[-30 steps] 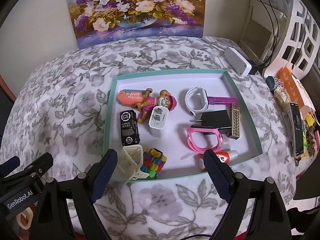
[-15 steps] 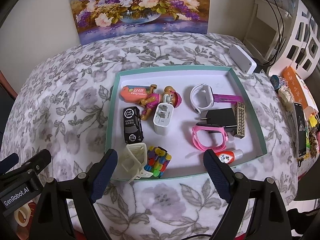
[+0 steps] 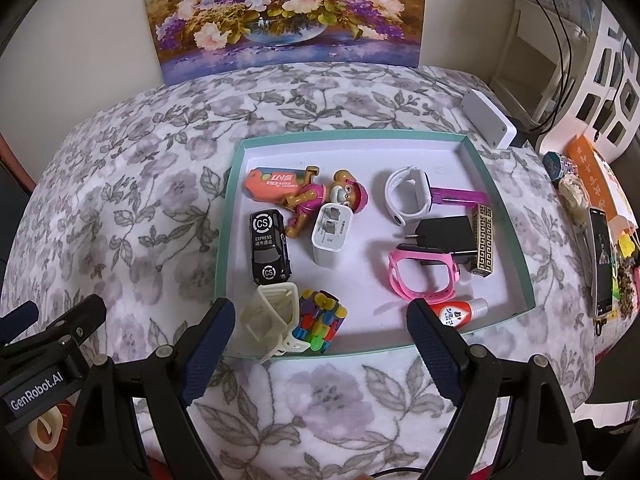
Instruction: Organize rigid objects
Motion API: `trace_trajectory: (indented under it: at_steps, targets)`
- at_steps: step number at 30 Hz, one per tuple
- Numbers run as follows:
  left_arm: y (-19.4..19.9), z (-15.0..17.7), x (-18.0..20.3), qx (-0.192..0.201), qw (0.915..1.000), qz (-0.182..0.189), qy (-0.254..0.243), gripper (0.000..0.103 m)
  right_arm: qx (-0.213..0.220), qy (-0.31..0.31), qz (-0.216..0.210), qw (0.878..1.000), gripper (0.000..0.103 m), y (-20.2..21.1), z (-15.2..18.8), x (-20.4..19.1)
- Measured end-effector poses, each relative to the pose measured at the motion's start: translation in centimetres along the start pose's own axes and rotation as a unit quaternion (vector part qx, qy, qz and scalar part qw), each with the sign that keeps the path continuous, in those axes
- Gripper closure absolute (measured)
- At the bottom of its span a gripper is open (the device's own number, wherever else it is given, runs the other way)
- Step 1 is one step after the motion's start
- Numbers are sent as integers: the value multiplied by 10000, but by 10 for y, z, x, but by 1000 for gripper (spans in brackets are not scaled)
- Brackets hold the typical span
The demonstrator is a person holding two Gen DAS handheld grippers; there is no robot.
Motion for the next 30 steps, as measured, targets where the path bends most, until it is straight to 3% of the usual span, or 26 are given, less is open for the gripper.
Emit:
trace_trajectory:
  at_steps: [30]
  targets:
    - [-4,-1,-5,-72,10000,2,-33,0,-188,-101,-79,9997,15,-4,2,2]
Point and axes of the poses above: each gripper's, at about its wrist camera, not at the fingertips, and y roughly against the way its jaws point, x to its right, z to its underside, the point moved 5 cm from there along -y, roughly the way its jaws point, and after that the axes turned 6 degrees about z, right-handed, at the moved point
